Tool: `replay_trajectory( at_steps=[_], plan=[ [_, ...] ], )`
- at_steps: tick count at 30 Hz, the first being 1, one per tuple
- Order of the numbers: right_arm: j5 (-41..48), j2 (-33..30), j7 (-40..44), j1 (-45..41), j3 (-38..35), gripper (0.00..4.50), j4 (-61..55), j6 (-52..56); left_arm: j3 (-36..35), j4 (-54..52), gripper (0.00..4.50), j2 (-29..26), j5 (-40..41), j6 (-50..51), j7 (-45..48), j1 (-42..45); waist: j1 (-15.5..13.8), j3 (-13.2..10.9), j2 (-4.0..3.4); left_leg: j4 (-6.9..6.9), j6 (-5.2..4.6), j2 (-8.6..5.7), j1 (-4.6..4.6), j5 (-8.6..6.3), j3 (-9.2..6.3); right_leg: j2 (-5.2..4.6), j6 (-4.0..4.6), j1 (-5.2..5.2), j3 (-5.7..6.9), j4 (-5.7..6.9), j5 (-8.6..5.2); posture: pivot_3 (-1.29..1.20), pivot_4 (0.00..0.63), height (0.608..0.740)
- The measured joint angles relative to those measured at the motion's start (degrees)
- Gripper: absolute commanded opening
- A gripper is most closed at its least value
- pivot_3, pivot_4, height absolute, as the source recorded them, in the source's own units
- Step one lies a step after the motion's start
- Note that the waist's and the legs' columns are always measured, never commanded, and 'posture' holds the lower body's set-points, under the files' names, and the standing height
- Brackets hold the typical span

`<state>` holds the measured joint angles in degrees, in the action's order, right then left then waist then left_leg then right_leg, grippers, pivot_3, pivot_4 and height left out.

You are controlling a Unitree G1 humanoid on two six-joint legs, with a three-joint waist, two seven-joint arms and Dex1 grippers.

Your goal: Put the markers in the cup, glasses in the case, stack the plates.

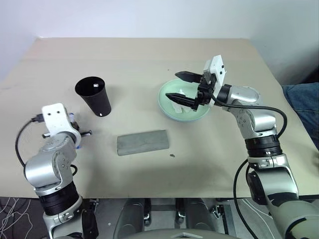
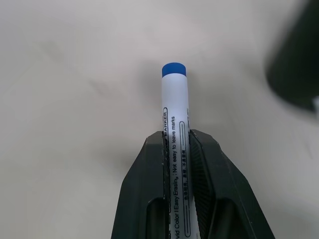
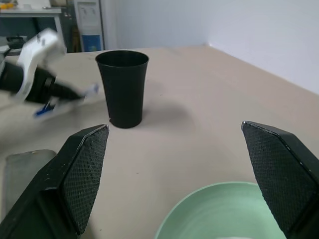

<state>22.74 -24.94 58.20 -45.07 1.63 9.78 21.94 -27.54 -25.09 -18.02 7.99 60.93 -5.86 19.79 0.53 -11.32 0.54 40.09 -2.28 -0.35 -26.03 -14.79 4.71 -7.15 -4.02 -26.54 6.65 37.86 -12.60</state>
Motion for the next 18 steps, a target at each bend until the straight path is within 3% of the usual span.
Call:
replay_trajectory(
  at_steps=[4,8,13,18],
  plan=[
    [1.2,-0.1,1.2,0.0,0.0,4.5,-1.0,1.8,-1.6,3.0,0.3,-3.2,-0.5,-20.6,3.6,0.1,-0.1,0.0,0.0,-0.02,-0.02,0.0,-0.16,-0.02,0.02,-0.05,0.06,-0.07,0.01,-0.14,0.04,0.0,0.15,0.681],
    [2.9,-0.2,2.6,0.6,0.1,4.5,-3.1,4.1,-2.6,9.2,0.3,-8.4,0.7,-33.8,9.7,0.7,-0.1,0.0,0.0,0.0,-0.02,0.0,-0.42,-0.01,0.03,-0.06,0.12,-0.31,0.05,-0.17,0.09,0.0,0.15,0.681],
    [6.3,-0.5,4.2,1.2,-0.1,4.5,-6.3,7.0,-3.5,15.2,0.3,-12.5,5.1,-43.3,17.4,4.0,0.0,0.0,-0.01,0.0,-0.03,0.0,-0.44,-0.02,0.04,-0.07,0.12,-0.26,0.1,-0.27,0.09,0.0,0.15,0.681],
    [8.1,-1.5,5.2,2.1,0.0,4.5,-9.7,9.1,-1.8,21.5,0.3,-13.0,12.2,-51.5,29.6,7.6,-0.1,0.0,0.0,0.01,-0.03,0.0,-0.44,-0.01,0.03,-0.07,0.1,-0.2,0.17,-0.32,0.1,0.0,0.15,0.681]
  ],
)
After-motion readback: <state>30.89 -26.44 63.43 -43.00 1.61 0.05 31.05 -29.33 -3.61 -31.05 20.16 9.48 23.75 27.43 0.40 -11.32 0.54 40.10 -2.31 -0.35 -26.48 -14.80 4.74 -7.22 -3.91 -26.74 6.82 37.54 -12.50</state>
